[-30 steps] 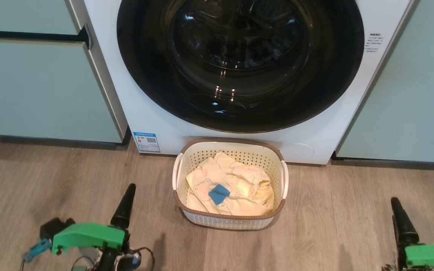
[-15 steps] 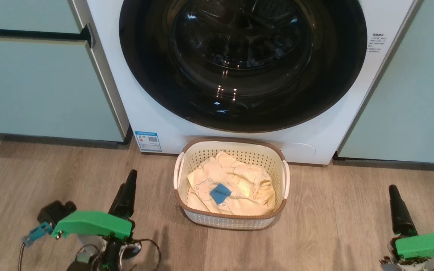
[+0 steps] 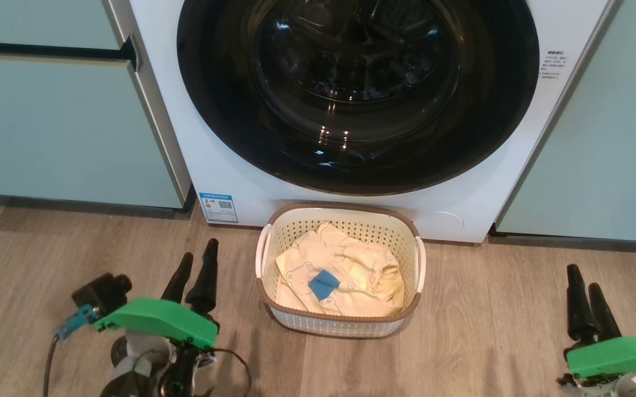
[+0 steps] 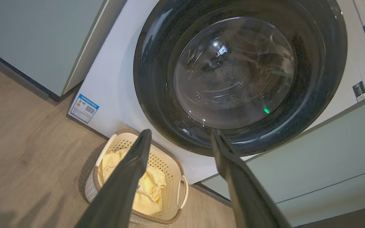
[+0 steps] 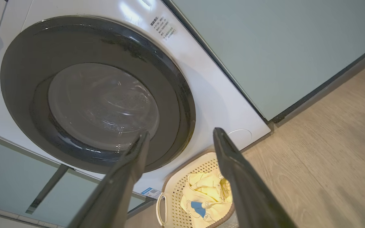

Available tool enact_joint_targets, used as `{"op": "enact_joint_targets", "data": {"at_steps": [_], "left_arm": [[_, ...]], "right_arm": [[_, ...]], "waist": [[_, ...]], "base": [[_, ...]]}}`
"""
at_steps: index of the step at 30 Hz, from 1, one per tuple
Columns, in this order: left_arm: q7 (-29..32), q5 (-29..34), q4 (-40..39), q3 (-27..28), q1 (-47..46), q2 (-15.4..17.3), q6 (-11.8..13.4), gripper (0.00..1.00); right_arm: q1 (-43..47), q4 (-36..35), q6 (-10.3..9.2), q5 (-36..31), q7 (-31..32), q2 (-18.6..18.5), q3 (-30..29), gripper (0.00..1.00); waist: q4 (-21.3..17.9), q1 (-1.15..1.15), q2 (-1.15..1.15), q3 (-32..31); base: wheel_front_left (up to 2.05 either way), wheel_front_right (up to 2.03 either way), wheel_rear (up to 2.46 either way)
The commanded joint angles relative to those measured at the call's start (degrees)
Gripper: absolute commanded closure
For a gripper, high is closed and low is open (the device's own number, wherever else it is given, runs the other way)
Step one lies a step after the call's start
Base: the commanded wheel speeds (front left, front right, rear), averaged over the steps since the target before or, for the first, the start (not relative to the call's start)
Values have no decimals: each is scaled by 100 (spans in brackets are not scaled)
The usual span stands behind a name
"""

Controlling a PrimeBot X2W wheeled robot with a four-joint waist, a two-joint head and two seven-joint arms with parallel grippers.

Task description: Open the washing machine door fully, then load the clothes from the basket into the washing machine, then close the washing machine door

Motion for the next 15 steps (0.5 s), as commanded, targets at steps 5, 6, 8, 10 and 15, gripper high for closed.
{"op": "enact_joint_targets", "data": {"at_steps": [5,6,8,10,15], "left_arm": [[-148,754,-256,-24,-339,103,71,0],[-165,899,-254,-45,-344,104,78,0],[-199,1108,-263,-78,-365,107,90,0],[-233,1324,-274,-115,-389,109,94,0],[-317,1723,-315,-171,-447,115,126,0]], "right_arm": [[-364,-273,-11,-599,-167,-105,151,0],[-363,-272,-11,-703,-184,-106,156,0],[-370,-267,-11,-933,-218,-109,178,0],[-381,-258,-11,-1154,-252,-112,189,0],[-409,-263,-12,-1601,-337,-118,174,0]], "waist": [[7,0,0,-21],[7,0,0,-24],[9,0,0,-22],[11,0,0,-22],[20,0,0,-15]], "base": [[0,0,0],[0,0,0],[0,0,0],[0,0,0],[0,0,0]]}}
